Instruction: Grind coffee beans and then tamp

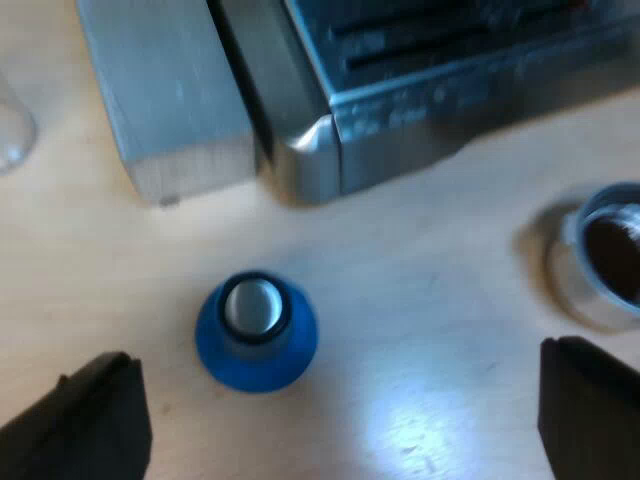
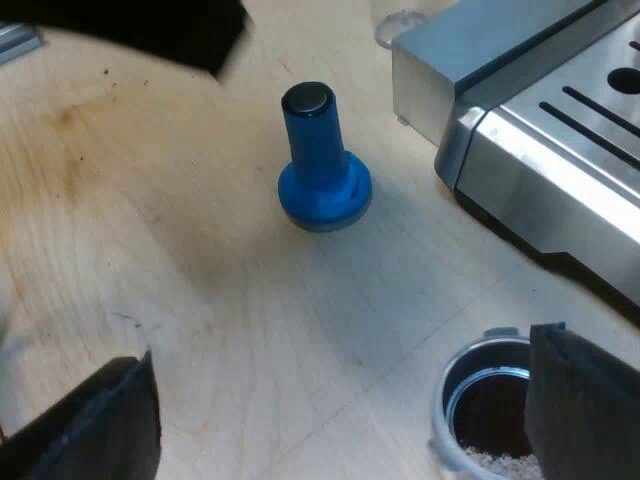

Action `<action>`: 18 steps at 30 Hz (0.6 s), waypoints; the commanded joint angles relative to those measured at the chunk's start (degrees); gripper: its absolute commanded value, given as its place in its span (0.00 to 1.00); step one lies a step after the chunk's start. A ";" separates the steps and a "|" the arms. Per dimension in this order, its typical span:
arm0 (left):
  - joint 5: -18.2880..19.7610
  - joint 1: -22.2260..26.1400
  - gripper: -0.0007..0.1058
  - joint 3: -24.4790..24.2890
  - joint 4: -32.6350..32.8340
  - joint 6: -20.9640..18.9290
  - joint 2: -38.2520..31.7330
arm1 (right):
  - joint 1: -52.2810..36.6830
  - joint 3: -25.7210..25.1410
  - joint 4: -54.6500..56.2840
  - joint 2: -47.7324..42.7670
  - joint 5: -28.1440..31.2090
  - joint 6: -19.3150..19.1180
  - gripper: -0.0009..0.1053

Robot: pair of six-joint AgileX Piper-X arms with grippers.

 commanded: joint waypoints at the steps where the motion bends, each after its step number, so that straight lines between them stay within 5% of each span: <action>1: -1.85 -0.62 0.75 -0.19 -1.83 0.21 4.53 | -0.12 -0.51 -0.61 -0.14 -0.22 0.26 0.72; 6: -6.14 -0.58 0.75 -0.34 -3.01 2.96 11.14 | -0.12 -0.51 -0.61 -0.14 0.07 2.14 0.72; 18: -4.86 -0.58 0.75 -0.35 -10.80 3.54 21.02 | -0.12 -0.51 -0.61 -0.14 1.03 3.26 0.72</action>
